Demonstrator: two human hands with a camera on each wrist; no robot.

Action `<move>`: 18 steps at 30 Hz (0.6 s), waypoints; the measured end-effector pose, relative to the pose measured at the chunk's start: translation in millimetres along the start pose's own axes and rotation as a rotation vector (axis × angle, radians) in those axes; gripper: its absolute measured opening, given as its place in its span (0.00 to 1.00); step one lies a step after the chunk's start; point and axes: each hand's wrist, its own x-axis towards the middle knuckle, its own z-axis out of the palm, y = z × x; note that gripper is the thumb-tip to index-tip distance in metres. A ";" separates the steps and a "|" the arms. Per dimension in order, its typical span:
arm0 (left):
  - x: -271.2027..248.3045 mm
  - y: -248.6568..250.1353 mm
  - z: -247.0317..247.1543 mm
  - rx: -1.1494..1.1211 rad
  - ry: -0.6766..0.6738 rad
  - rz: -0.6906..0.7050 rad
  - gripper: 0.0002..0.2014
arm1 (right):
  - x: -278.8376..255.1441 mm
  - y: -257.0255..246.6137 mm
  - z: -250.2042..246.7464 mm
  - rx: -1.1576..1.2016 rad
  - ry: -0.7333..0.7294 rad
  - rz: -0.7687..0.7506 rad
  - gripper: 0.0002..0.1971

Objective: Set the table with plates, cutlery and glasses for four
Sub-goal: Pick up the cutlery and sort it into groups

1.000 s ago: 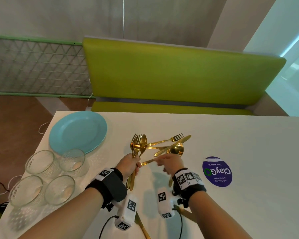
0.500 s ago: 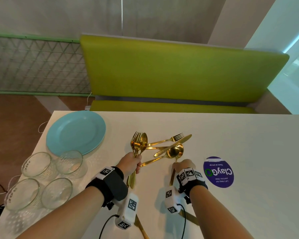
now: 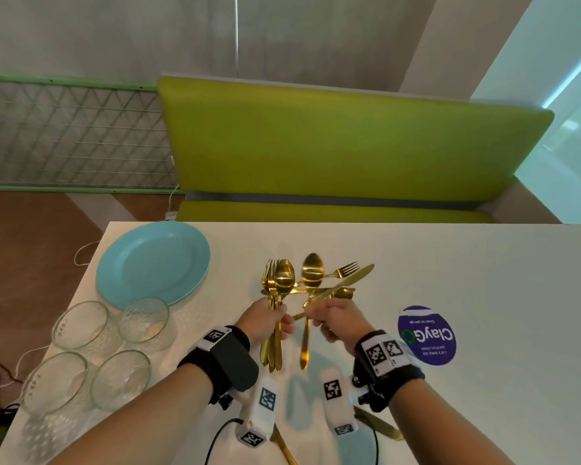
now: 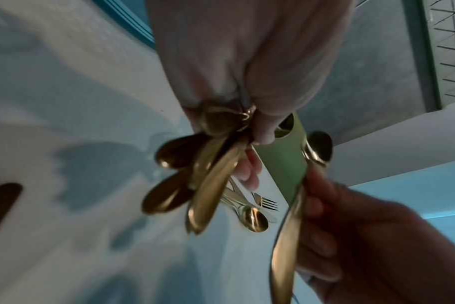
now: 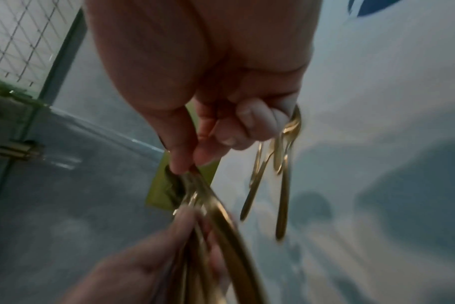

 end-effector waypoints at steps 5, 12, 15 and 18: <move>-5.0 -4.9 -4.1 -0.137 -0.009 -0.040 0.15 | 3.3 -5.2 37.5 -0.091 -0.111 0.018 0.10; -8.8 -12.5 -17.3 -0.070 0.063 -0.094 0.11 | 10.6 2.2 63.0 -0.331 -0.076 -0.075 0.11; -8.9 -15.3 -23.4 -0.037 0.108 -0.097 0.10 | 9.1 0.3 60.8 -0.336 -0.137 -0.069 0.09; -7.5 -18.0 -32.8 -0.039 0.160 -0.104 0.09 | 21.3 -0.3 42.7 -0.350 -0.021 0.014 0.08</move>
